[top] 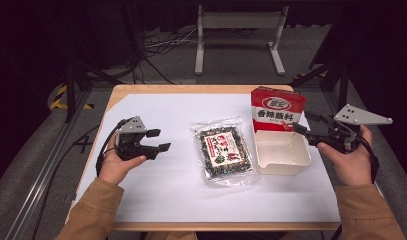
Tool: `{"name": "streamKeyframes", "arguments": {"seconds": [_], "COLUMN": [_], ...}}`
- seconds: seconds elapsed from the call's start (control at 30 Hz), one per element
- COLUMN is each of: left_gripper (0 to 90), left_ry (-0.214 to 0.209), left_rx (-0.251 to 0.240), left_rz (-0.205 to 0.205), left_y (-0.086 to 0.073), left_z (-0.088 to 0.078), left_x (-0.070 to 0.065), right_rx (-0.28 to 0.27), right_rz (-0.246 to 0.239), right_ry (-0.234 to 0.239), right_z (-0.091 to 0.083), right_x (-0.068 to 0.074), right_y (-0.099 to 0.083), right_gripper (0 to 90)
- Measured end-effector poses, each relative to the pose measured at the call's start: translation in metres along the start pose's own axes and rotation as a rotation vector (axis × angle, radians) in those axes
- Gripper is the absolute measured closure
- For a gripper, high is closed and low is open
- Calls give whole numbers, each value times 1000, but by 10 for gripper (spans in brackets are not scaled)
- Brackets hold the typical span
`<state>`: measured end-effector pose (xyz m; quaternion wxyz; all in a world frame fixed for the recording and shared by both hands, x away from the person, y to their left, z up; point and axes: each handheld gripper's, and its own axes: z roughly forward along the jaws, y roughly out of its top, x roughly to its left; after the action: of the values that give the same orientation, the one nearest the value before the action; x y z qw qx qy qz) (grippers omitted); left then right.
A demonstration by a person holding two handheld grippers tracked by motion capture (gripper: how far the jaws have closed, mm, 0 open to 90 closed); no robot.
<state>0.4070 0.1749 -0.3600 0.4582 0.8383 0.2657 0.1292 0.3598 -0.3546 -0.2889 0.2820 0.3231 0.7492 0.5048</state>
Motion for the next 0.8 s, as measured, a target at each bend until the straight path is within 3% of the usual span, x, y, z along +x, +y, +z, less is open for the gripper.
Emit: {"name": "streamKeyframes", "arguments": {"seconds": [0.17, 0.3, 0.37, 0.63, 0.8], "left_gripper": [297, 305, 306, 337, 336], "left_ry": [15, 5, 3, 21, 36], "left_rx": [-18, -4, -9, -5, 28], "left_rz": [-30, -35, -33, -54, -63], "left_y": [1, 2, 3, 6, 11], "left_z": [3, 8, 12, 24, 42], "left_x": [3, 2, 3, 7, 14], "right_rx": [-14, -41, 0, 7, 15], "right_rz": [17, 34, 19, 6, -11], "right_ry": [31, 67, 84, 107, 105], "right_z": [-1, 4, 9, 13, 14], "right_x": [14, 24, 29, 41, 47], "right_y": [-9, -17, -18, -16, -15], "right_gripper": [373, 369, 358, 341, 332]}}
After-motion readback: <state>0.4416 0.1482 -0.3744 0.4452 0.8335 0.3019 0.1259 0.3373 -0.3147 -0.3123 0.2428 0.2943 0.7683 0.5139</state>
